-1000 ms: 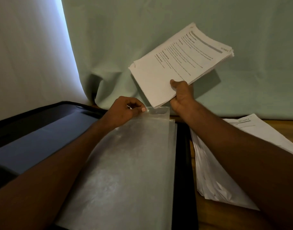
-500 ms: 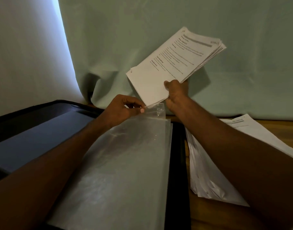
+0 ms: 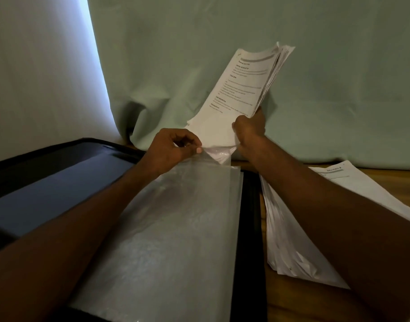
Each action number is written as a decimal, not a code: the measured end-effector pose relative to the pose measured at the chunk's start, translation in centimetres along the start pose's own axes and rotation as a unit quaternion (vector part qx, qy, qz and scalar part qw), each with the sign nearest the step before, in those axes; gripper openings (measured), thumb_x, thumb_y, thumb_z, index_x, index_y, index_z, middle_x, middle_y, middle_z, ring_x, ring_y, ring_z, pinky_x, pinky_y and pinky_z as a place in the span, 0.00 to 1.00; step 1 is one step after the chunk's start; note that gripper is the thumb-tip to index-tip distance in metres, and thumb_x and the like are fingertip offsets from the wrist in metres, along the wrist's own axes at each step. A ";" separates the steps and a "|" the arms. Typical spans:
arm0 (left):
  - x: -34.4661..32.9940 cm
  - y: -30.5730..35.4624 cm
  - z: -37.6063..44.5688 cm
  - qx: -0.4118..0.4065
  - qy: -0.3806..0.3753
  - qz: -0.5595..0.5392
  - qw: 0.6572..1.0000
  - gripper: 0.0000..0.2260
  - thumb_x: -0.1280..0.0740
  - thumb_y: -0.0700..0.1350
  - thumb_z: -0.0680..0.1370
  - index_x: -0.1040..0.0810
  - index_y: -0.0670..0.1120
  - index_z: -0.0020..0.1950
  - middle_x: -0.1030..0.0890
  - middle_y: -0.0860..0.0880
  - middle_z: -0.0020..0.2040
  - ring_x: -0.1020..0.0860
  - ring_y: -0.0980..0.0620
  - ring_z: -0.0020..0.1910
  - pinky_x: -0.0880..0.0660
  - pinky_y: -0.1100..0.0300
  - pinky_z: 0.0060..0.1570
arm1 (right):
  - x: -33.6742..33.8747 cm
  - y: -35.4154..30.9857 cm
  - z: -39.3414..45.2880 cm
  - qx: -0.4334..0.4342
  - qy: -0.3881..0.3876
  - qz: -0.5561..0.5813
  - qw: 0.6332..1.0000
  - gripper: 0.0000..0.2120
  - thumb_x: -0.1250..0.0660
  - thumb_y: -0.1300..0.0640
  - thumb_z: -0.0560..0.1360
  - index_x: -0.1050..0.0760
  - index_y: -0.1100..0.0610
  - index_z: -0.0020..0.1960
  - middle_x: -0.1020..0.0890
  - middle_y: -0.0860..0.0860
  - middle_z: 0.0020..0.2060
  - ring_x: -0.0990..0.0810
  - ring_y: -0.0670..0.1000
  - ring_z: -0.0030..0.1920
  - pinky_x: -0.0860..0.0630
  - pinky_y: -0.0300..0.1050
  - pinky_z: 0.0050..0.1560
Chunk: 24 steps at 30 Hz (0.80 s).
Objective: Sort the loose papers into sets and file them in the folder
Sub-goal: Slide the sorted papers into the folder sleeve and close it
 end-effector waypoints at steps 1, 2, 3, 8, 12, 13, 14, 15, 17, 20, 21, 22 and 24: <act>-0.1 0.0 0.0 -0.001 -0.004 0.004 1.000 0.07 0.22 0.44 0.74 0.13 0.46 0.51 0.15 0.57 0.42 0.19 0.58 0.41 0.27 0.70 0.44 | 0.1 0.0 0.0 -0.004 -0.006 0.006 1.000 0.19 0.38 0.70 0.75 0.26 0.50 0.59 0.19 0.45 0.47 0.18 0.50 0.48 0.17 0.43 0.40; -0.2 -0.1 -0.1 0.000 -0.010 0.007 1.000 0.08 0.22 0.44 0.74 0.13 0.47 0.52 0.15 0.57 0.42 0.19 0.58 0.41 0.27 0.69 0.44 | 0.1 0.1 0.0 -0.013 -0.015 0.018 1.000 0.21 0.39 0.73 0.76 0.26 0.50 0.59 0.19 0.45 0.46 0.19 0.47 0.45 0.19 0.39 0.34; -0.3 -0.1 -0.2 -0.001 -0.018 0.008 1.000 0.08 0.23 0.44 0.75 0.13 0.47 0.53 0.14 0.57 0.44 0.19 0.58 0.42 0.27 0.69 0.44 | 0.1 0.3 -0.2 -0.023 -0.023 0.029 0.999 0.22 0.40 0.74 0.76 0.27 0.51 0.60 0.20 0.44 0.45 0.20 0.46 0.43 0.22 0.37 0.30; -0.6 0.7 0.0 -0.005 -0.040 0.014 0.999 0.05 0.25 0.42 0.76 0.13 0.47 0.52 0.14 0.54 0.49 0.20 0.59 0.45 0.27 0.72 0.45 | -0.5 0.3 -0.6 -0.008 -0.019 0.029 0.999 0.20 0.37 0.72 0.75 0.26 0.48 0.57 0.17 0.46 0.48 0.17 0.49 0.48 0.17 0.45 0.40; -0.8 0.9 0.2 0.010 -0.058 0.004 0.998 0.07 0.25 0.43 0.76 0.13 0.48 0.54 0.14 0.52 0.50 0.19 0.52 0.49 0.25 0.68 0.49 | -0.6 0.5 -0.8 0.000 -0.031 -0.004 1.000 0.21 0.36 0.70 0.75 0.26 0.48 0.60 0.18 0.45 0.48 0.18 0.48 0.48 0.18 0.44 0.40; -0.9 1.0 0.2 0.012 -0.061 -0.009 0.998 0.08 0.25 0.43 0.77 0.13 0.47 0.55 0.14 0.50 0.50 0.19 0.51 0.50 0.24 0.67 0.50 | -0.6 0.6 -0.8 0.005 -0.040 -0.014 0.999 0.21 0.36 0.70 0.75 0.26 0.49 0.61 0.18 0.45 0.48 0.18 0.48 0.48 0.19 0.44 0.40; -1.0 1.2 0.2 0.012 -0.063 -0.025 0.998 0.09 0.25 0.42 0.76 0.14 0.46 0.56 0.14 0.49 0.50 0.18 0.50 0.50 0.24 0.67 0.51 | -0.5 0.6 -0.8 0.011 -0.047 -0.025 0.999 0.21 0.37 0.70 0.76 0.26 0.49 0.63 0.19 0.44 0.48 0.19 0.46 0.48 0.19 0.42 0.39; -1.1 1.5 0.3 0.012 -0.063 -0.041 0.997 0.09 0.24 0.41 0.76 0.14 0.45 0.56 0.14 0.49 0.49 0.18 0.50 0.50 0.24 0.66 0.52 | -0.4 0.6 -0.9 0.013 -0.049 -0.035 0.998 0.21 0.37 0.69 0.77 0.27 0.50 0.64 0.19 0.44 0.47 0.19 0.45 0.47 0.20 0.40 0.37; -1.1 2.0 0.4 0.016 -0.062 -0.061 0.996 0.10 0.24 0.40 0.76 0.14 0.44 0.57 0.14 0.50 0.49 0.18 0.50 0.50 0.23 0.65 0.56 | -0.1 0.6 -0.9 0.007 -0.047 -0.037 0.998 0.21 0.37 0.69 0.78 0.27 0.50 0.65 0.20 0.44 0.47 0.20 0.45 0.46 0.21 0.39 0.35; -1.4 2.2 0.4 0.014 -0.052 -0.061 0.997 0.11 0.24 0.39 0.76 0.15 0.45 0.57 0.14 0.51 0.50 0.17 0.51 0.52 0.22 0.62 0.59 | 0.0 0.6 -0.9 -0.041 -0.050 0.011 0.998 0.24 0.39 0.73 0.77 0.26 0.52 0.66 0.18 0.48 0.51 0.19 0.48 0.45 0.20 0.43 0.33; -1.5 2.2 0.3 0.014 -0.048 -0.061 0.997 0.11 0.24 0.38 0.75 0.15 0.44 0.57 0.14 0.51 0.50 0.18 0.52 0.51 0.22 0.63 0.57 | -0.1 0.5 -1.1 -0.058 -0.055 0.022 0.997 0.25 0.40 0.75 0.76 0.26 0.54 0.67 0.18 0.49 0.52 0.19 0.49 0.45 0.20 0.42 0.32; -1.6 2.2 0.2 0.014 -0.044 -0.061 0.997 0.11 0.24 0.37 0.75 0.15 0.44 0.57 0.14 0.51 0.49 0.18 0.54 0.49 0.23 0.65 0.55 | -0.2 0.5 -1.2 -0.067 -0.061 0.027 0.995 0.26 0.40 0.76 0.76 0.26 0.55 0.68 0.17 0.50 0.53 0.19 0.49 0.45 0.20 0.41 0.31; -1.7 2.1 0.1 0.012 -0.042 -0.062 0.997 0.12 0.24 0.36 0.75 0.15 0.43 0.58 0.14 0.49 0.48 0.18 0.56 0.47 0.24 0.69 0.53 | -0.4 0.3 -1.3 -0.072 -0.073 0.031 0.994 0.26 0.39 0.76 0.76 0.27 0.56 0.70 0.17 0.52 0.56 0.18 0.50 0.46 0.19 0.42 0.30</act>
Point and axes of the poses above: each hand's wrist, its own z-axis towards the middle knuckle, its own x-axis out of the back of the hand, y = z × x, the point moved 2 cm from there along z, towards the middle knuckle
